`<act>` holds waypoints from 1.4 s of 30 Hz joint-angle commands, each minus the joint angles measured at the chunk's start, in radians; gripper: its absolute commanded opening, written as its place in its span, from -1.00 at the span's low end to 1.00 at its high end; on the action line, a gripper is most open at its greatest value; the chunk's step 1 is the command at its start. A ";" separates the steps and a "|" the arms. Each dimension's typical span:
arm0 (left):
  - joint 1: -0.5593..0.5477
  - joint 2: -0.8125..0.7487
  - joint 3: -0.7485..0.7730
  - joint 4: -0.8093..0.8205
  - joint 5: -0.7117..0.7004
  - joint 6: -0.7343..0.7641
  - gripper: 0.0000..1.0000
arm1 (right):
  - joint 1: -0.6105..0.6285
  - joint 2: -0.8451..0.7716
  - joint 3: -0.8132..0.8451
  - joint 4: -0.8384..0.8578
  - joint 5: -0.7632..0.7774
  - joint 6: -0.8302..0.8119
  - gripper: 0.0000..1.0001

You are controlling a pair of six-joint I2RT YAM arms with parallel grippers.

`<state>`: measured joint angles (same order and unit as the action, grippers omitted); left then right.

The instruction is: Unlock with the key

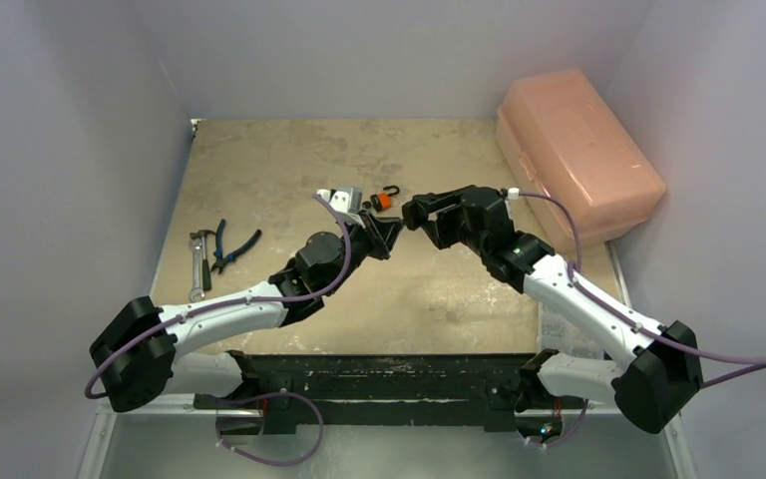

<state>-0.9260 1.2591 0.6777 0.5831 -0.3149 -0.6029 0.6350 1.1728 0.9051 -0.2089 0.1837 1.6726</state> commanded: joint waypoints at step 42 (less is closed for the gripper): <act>0.017 -0.007 0.010 0.046 0.026 0.023 -0.58 | 0.143 -0.034 0.099 0.088 -0.111 0.023 -1.00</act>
<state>-0.9211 1.2781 0.6579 0.6518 -0.3424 -0.5819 0.6960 1.2060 0.9321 -0.2028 0.2222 1.6939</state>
